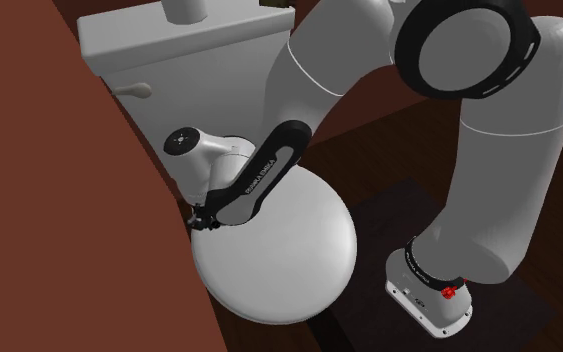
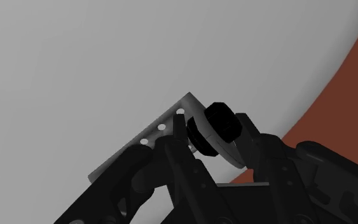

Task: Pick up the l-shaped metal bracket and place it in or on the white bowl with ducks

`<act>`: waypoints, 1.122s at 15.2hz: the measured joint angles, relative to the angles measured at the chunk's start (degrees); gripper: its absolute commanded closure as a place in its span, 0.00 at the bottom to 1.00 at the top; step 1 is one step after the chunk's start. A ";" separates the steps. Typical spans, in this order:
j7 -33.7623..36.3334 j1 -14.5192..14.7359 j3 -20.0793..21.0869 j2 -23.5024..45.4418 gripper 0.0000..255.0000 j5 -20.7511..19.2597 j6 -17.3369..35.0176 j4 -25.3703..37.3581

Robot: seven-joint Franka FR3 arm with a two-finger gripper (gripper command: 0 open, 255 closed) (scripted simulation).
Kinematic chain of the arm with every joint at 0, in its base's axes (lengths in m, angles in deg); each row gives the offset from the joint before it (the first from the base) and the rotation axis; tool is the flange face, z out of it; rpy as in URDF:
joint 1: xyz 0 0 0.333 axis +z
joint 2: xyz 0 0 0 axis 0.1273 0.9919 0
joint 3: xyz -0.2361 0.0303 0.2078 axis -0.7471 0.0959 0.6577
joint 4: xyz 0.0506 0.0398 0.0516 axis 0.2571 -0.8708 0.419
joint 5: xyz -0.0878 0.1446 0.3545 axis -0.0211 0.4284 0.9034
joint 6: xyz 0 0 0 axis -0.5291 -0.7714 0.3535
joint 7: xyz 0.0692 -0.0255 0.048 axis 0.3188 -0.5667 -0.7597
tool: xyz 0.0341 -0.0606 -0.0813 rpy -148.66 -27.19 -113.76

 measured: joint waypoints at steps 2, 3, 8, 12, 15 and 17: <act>-0.58 -0.37 0.61 -0.64 1.00 0.81 -0.87 0.00; -0.87 -0.60 1.05 -1.18 1.00 1.40 -1.43 -0.24; -2.86 -2.06 3.08 -4.29 1.00 4.40 -4.19 -0.52; -4.71 -3.30 4.55 -6.99 1.00 6.92 -6.40 -0.56; -5.78 -3.87 5.45 -8.62 1.00 8.57 -8.18 -0.09; -6.69 -4.38 6.09 -10.04 1.00 9.88 -9.41 0.00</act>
